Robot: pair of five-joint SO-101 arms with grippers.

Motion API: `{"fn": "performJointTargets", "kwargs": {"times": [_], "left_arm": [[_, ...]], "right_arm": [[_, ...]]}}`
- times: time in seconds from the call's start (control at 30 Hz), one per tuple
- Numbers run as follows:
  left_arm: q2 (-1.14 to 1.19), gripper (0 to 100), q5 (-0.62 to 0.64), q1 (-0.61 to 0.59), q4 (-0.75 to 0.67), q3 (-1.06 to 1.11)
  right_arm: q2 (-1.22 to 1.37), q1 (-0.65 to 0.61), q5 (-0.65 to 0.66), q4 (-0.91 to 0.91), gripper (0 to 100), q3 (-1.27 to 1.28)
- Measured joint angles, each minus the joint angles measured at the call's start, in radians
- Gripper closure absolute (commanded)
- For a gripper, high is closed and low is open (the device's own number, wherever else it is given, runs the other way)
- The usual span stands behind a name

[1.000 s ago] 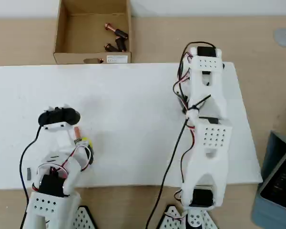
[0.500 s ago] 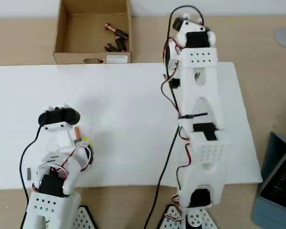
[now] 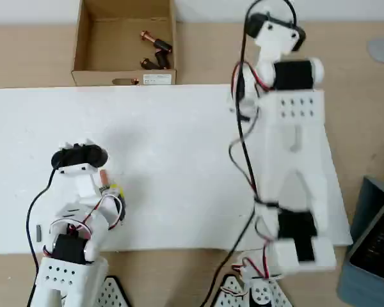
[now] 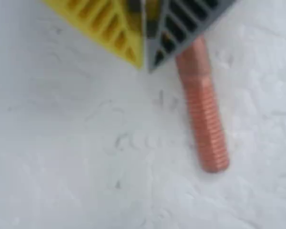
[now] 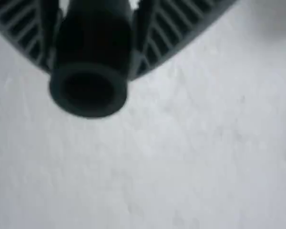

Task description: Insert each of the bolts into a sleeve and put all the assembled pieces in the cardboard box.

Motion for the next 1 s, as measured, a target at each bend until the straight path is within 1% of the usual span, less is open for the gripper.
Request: {"fn": "performJointTargets", "kwargs": {"times": [0.17,0.3,0.4,0.57,0.7,0.87,1.0], "left_arm": [[0.0,100,0.0,0.0,0.0,0.0],[0.002,100,0.038,-0.002,0.009,-0.008],[0.002,100,0.066,-0.011,0.071,-0.078],[0.018,100,0.072,-0.011,0.198,-0.236],[0.149,100,0.074,-0.011,0.276,-0.39],[0.414,100,0.077,-0.011,0.387,-0.632],[0.634,100,0.12,-0.011,0.471,-0.793]], "right_arm": [[-0.209,0.0,0.0,0.0,98.9,0.233],[-0.348,0.0,0.0,0.0,98.9,0.382],[-0.446,0.0,0.0,-0.008,98.9,0.494],[-0.629,0.0,0.0,-0.018,98.9,0.652],[-0.763,0.0,0.0,-0.031,98.9,0.752],[-0.881,0.0,0.002,-0.066,98.9,0.865],[-0.947,0.0,0.002,-0.083,98.9,0.904]]}}
